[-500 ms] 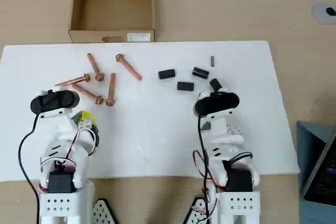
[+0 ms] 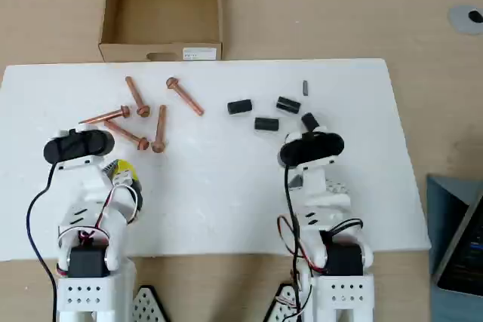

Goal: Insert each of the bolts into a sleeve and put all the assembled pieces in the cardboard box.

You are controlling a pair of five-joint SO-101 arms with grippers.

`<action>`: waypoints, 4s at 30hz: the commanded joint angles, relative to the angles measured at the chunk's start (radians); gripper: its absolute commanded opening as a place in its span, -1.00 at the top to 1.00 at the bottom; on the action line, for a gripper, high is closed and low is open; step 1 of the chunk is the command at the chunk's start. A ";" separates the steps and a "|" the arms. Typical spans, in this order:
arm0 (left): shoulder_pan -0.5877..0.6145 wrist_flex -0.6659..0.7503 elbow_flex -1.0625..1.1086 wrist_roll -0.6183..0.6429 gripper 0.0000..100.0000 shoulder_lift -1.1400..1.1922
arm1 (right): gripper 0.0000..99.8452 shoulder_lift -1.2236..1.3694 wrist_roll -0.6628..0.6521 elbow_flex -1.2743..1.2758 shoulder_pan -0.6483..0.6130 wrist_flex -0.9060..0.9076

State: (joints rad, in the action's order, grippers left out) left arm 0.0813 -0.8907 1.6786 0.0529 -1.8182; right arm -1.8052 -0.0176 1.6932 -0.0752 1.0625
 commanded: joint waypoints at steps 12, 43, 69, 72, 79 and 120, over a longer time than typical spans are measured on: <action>0.011 -0.006 0.015 -0.002 0.99 -0.005 | 0.98 -0.116 -0.008 -0.004 -0.012 0.003; -0.005 -0.009 0.002 -0.002 0.99 -0.005 | 0.98 -0.114 -0.005 -0.125 -0.008 0.068; -0.006 -0.348 -0.592 0.000 0.99 0.274 | 0.98 0.539 -0.005 -0.863 -0.008 0.236; -0.006 -0.348 -0.706 0.002 0.99 0.456 | 0.98 0.704 -0.005 -0.964 -0.008 0.236; -0.006 -0.348 -0.888 -0.003 0.99 0.832 | 0.98 1.017 -0.011 -1.119 -0.008 0.236; 0.133 -0.528 -1.243 -0.150 0.58 1.452 | 0.72 2.022 -0.457 -1.695 0.074 0.285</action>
State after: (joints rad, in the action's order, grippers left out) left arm 0.2148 -1.4185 0.4895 -0.0928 -0.3713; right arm 0.1972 -0.4565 0.0422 -0.0338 1.3709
